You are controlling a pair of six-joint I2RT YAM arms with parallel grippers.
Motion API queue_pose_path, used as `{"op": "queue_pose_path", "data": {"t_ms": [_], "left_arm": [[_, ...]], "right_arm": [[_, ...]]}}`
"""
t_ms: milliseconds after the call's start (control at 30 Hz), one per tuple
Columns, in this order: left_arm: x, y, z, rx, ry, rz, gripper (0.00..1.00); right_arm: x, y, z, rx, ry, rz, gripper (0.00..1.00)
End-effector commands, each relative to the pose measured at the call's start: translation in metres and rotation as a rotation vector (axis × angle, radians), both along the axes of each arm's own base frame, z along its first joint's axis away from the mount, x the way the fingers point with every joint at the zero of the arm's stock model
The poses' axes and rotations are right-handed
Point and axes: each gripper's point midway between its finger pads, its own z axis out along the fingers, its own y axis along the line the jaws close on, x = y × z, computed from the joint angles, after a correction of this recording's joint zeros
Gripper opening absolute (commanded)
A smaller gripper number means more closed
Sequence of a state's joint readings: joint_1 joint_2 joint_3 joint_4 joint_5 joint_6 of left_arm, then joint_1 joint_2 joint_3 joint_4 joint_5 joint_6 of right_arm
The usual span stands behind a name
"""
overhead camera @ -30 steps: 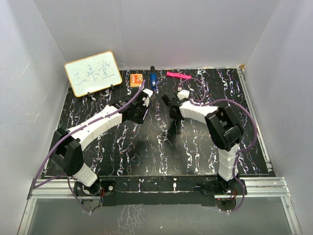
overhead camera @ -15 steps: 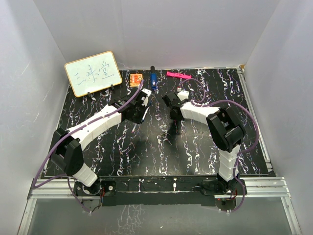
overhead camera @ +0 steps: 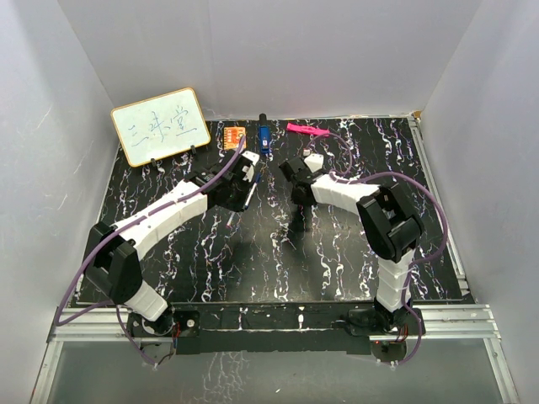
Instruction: Insert the pens into the pen caps
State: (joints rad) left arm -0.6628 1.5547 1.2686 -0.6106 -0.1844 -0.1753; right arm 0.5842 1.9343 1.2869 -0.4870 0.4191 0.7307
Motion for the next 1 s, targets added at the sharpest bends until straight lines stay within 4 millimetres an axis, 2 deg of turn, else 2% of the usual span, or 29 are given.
{"op": "queue_pose_path", "data": {"t_ms": [0, 300, 367, 500, 967], "left_arm": [[-0.003, 0.006, 0.016, -0.017, -0.031, 0.001, 0.00], [-0.001, 0.004, 0.023, -0.042, -0.063, 0.000, 0.00], [-0.001, 0.004, 0.023, -0.047, -0.067, -0.002, 0.00], [0.000, 0.000, 0.022, -0.066, -0.066, -0.003, 0.00], [-0.003, -0.006, 0.012, -0.094, -0.040, -0.011, 0.00]], "right_arm": [[0.031, 0.006, 0.057, 0.067, -0.179, 0.009, 0.00], [0.050, -0.010, 0.095, 0.103, -0.329, -0.006, 0.00], [0.052, -0.014, 0.113, 0.121, -0.375, -0.010, 0.00], [0.057, -0.023, 0.128, 0.129, -0.424, -0.019, 0.00], [0.053, -0.029, 0.129, 0.148, -0.446, -0.014, 0.00]]}}
